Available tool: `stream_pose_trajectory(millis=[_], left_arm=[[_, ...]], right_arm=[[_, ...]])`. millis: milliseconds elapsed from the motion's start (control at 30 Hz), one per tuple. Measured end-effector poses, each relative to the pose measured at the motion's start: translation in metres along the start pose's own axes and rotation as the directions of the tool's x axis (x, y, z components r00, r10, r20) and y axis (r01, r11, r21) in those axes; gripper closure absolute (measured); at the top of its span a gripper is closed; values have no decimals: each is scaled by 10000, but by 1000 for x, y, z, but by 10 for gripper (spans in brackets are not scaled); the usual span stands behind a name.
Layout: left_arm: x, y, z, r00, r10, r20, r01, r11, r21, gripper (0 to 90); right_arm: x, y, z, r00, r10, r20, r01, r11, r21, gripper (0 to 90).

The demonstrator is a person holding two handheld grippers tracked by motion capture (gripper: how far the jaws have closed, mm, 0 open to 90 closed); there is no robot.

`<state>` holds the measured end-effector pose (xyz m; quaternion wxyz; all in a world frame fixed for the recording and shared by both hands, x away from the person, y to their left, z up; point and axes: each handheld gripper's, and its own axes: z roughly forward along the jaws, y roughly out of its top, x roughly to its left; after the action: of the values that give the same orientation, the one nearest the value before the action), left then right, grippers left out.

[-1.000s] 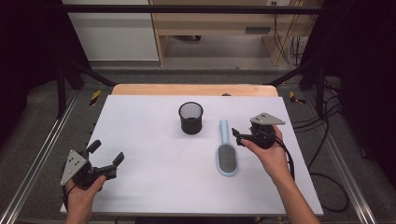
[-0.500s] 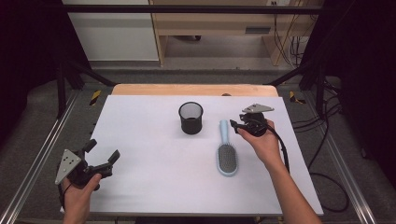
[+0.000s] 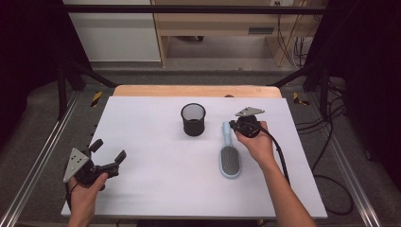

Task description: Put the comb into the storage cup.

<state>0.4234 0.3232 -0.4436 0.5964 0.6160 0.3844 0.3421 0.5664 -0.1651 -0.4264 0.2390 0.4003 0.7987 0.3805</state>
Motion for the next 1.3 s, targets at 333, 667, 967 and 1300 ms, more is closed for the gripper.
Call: stream_pose_trajectory(millis=[333,667,967,1300], left_arm=[[-2,-1,1,10000,42,43,-43,9999,103,15],[-4,-1,1,9998,9,173,-10,10000,84,15],[-5,0,1,9996,53,269,-56,9999,110,16],[-5,0,1,9997,65,247,-68,9999,126,17]], right_arm=[[9,-6,22,9963,-658,-544,683,9966,452,900],[14,-1,44,9909,-1180,-652,1234,9885,870,900],[17,-6,57,9893,-1362,-530,1415,9834,1137,900],[15,-9,59,9883,-1519,-140,1522,9767,1510,900]])
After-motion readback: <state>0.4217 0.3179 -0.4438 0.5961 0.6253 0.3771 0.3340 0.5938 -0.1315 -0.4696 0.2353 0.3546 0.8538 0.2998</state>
